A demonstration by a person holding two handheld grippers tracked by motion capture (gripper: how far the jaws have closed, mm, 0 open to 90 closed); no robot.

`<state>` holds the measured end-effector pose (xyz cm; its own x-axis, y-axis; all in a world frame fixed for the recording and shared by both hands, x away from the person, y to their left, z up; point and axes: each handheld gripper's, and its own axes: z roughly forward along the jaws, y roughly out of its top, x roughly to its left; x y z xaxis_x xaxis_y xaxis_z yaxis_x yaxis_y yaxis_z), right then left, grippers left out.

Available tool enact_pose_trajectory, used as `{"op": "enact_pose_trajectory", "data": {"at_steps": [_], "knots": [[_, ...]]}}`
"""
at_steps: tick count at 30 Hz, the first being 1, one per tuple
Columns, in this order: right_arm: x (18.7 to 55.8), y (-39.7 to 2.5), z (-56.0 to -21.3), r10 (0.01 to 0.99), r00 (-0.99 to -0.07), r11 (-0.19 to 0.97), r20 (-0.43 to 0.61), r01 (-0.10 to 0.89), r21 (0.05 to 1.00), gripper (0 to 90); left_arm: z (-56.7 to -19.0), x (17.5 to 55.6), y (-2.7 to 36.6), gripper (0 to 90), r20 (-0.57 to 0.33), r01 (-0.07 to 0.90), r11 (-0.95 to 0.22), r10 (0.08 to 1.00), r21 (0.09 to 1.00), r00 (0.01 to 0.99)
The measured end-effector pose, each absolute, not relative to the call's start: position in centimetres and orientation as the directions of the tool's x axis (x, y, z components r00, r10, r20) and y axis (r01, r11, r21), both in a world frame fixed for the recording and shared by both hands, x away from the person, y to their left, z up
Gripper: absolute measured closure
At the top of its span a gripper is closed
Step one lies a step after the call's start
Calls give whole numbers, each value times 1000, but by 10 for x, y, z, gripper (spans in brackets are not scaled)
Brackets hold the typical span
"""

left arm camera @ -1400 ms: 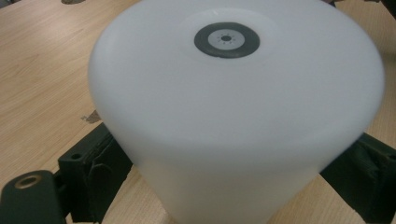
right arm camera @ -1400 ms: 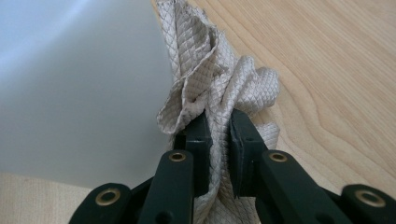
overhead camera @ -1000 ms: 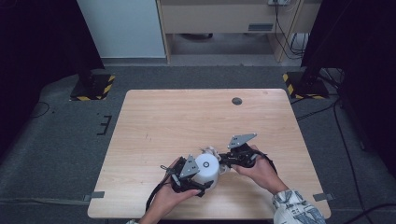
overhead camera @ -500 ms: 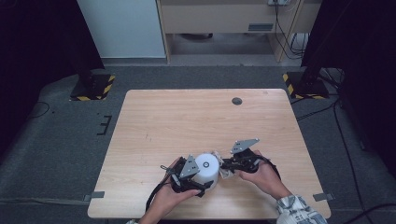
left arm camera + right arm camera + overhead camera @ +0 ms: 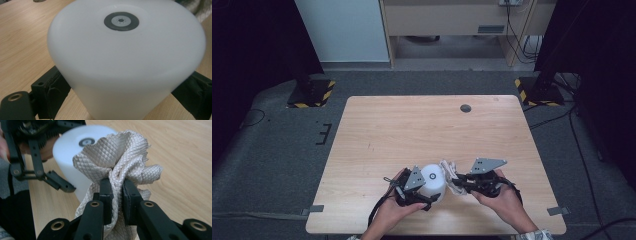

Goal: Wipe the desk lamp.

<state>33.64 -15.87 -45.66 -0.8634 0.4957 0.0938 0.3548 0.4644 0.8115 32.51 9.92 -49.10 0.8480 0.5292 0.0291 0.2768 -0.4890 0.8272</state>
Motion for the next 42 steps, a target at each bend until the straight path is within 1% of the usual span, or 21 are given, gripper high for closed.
{"op": "enact_pose_trajectory", "data": {"at_steps": [7,10,13,15,18,21,25,31,33,38,42], "knots": [[336,-150,-486,511,-853,509,107,400,762,801,-490,325,99,74,32,278,-494,530,824,847],[336,-149,-493,513,-851,523,110,411,747,801,-490,325,99,75,32,278,-494,530,824,847],[334,-151,-488,513,-851,511,110,406,758,801,-491,325,99,74,31,277,-493,529,825,848],[332,-155,-475,513,-852,480,107,387,787,801,-491,325,99,74,31,277,-492,529,825,848],[332,-156,-465,515,-851,458,102,374,807,801,-491,325,99,75,31,278,-492,530,825,848],[332,-155,-461,515,-852,465,88,364,807,801,-491,325,99,75,31,278,-492,530,825,847],[335,-153,-472,521,-847,475,102,387,790,801,-491,325,99,75,30,278,-493,529,824,848],[335,-149,-500,524,-842,514,128,432,741,801,-491,325,99,74,31,277,-494,528,824,849],[333,-148,-502,522,-843,516,126,430,741,802,-491,325,99,74,31,277,-494,528,824,849],[325,-149,-494,508,-853,512,122,413,753,802,-490,325,99,74,32,277,-497,527,822,849],[315,-154,-471,500,-859,461,113,374,805,802,-490,325,99,74,32,277,-497,527,822,850]]}}
